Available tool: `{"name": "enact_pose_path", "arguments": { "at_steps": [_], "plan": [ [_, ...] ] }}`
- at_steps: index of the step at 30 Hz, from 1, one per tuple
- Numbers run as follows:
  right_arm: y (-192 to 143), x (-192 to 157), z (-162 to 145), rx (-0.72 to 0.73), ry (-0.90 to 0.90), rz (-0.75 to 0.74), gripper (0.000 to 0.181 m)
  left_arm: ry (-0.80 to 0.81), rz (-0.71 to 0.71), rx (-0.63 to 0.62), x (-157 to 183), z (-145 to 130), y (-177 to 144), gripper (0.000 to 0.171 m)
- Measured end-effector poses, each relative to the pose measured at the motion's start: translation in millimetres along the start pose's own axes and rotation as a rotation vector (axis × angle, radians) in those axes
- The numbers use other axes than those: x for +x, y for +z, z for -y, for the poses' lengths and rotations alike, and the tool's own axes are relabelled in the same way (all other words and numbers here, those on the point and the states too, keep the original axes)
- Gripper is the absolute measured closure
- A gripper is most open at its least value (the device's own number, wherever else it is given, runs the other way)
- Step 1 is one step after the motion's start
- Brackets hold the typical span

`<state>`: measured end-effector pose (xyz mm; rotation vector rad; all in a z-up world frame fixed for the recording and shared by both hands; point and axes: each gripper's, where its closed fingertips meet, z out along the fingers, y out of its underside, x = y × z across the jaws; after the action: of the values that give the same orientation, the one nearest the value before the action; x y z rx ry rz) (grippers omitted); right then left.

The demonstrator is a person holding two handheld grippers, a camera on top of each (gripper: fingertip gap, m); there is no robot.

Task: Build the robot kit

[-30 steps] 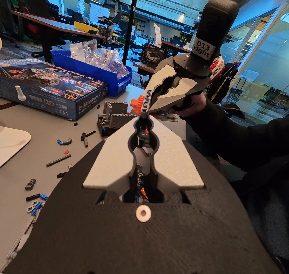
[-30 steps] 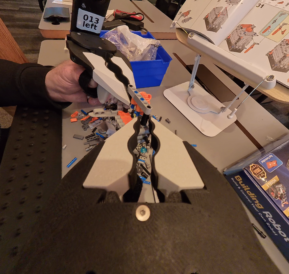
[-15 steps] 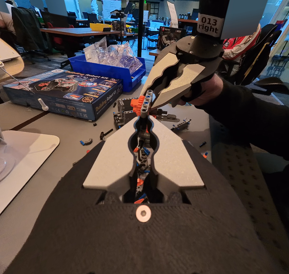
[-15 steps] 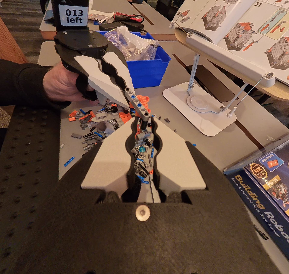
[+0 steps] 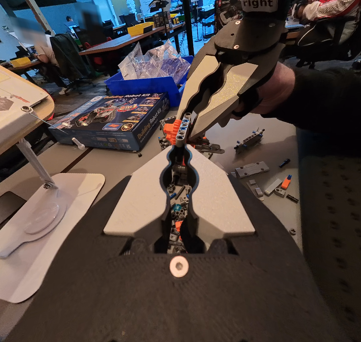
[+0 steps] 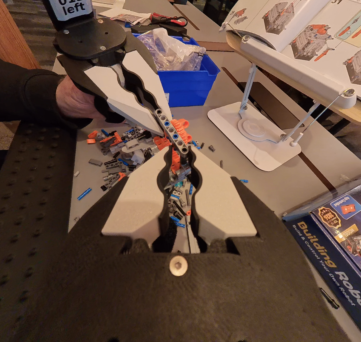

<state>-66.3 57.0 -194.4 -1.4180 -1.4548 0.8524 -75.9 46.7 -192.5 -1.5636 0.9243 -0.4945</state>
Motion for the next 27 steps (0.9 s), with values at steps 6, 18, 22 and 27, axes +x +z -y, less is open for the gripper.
{"name": "enact_pose_path", "arguments": {
  "at_steps": [6, 18, 22, 27],
  "plan": [
    [-0.9, -4.6, 0.1, 0.003, -0.054, 0.002, 0.175, -0.021, 0.009, 0.013, -5.0, 1.1, -2.4, 0.163],
    [0.5, -4.7, -2.5, 0.01, -0.051, 0.011, 0.175, -0.04, -0.004, 0.008, -4.8, -0.8, -3.0, 0.166],
    [1.3, -4.3, -3.7, 0.01, -0.048, 0.013, 0.175, -0.04, -0.004, 0.003, -4.8, -1.9, -2.6, 0.166],
    [1.5, -4.0, -4.3, 0.009, -0.052, 0.01, 0.175, -0.047, -0.007, 0.003, -4.9, -2.5, -2.4, 0.166]
  ]
}}
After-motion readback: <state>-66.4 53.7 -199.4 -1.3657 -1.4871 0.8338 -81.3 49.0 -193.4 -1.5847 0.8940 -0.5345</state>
